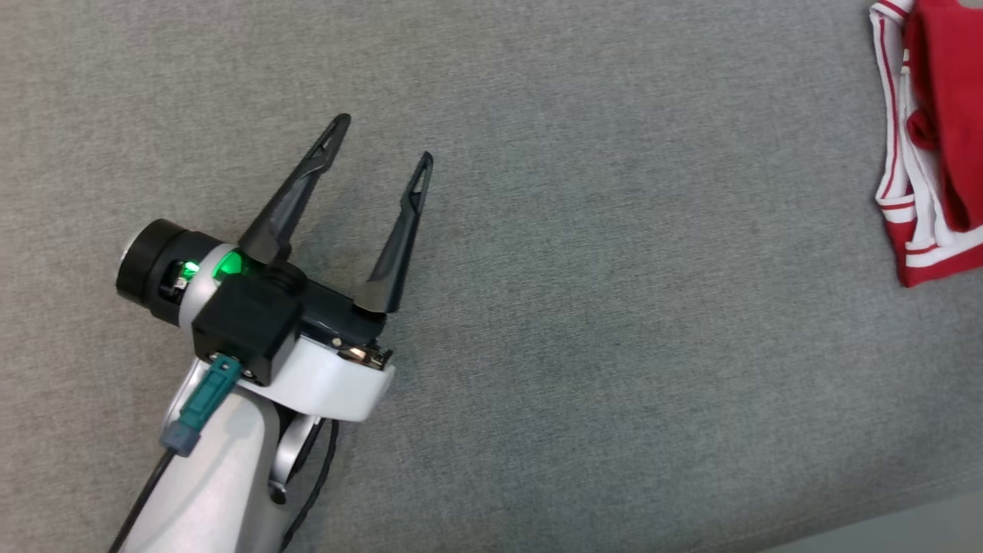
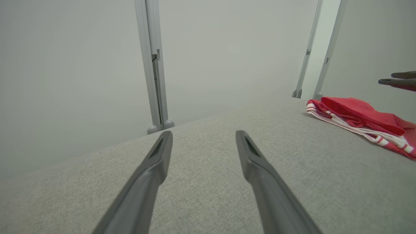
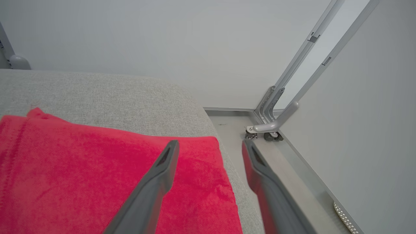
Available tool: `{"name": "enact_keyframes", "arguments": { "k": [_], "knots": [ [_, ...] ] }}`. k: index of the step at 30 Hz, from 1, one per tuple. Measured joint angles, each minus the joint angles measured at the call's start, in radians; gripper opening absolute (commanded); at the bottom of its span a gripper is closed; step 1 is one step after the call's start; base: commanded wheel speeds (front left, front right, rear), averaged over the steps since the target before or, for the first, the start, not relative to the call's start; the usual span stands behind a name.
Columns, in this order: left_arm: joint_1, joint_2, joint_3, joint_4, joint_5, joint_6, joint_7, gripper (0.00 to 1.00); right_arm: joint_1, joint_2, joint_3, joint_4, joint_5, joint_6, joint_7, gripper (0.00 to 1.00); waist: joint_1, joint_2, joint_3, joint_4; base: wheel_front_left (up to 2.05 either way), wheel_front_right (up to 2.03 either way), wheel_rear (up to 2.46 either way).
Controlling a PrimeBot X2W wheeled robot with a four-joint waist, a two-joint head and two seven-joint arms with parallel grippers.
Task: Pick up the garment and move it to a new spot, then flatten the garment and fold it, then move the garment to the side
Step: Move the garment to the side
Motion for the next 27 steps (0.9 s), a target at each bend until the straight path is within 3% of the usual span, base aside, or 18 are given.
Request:
{"name": "enact_keyframes", "arguments": {
  "k": [5,17,22,27],
  "knots": [
    [0.004,0.008,0.029,-0.001,-0.018,0.016,-0.002,1.00,0.042,0.063,-0.050,-0.051,-0.036,0.000,-0.001,1.00,0.0000,0.0000,-0.014,-0.030,0.00,0.00,0.00],
    [0.117,0.009,0.063,0.081,-0.063,0.059,-0.043,1.00,0.335,0.299,-0.202,-0.374,-0.108,0.000,-0.001,1.00,0.0000,0.0000,-0.172,-0.046,0.00,0.00,0.00],
    [0.166,-0.006,0.079,0.111,-0.087,0.084,-0.064,1.00,0.458,0.391,-0.185,-0.520,-0.160,0.000,-0.001,1.00,0.0000,0.0000,-0.240,-0.021,0.00,0.00,0.00],
    [0.190,-0.023,0.085,0.137,-0.110,0.098,-0.087,1.00,0.560,0.476,-0.146,-0.661,-0.204,0.000,-0.001,1.00,0.0000,0.0000,-0.276,0.051,0.00,0.00,0.00]
  ]
}}
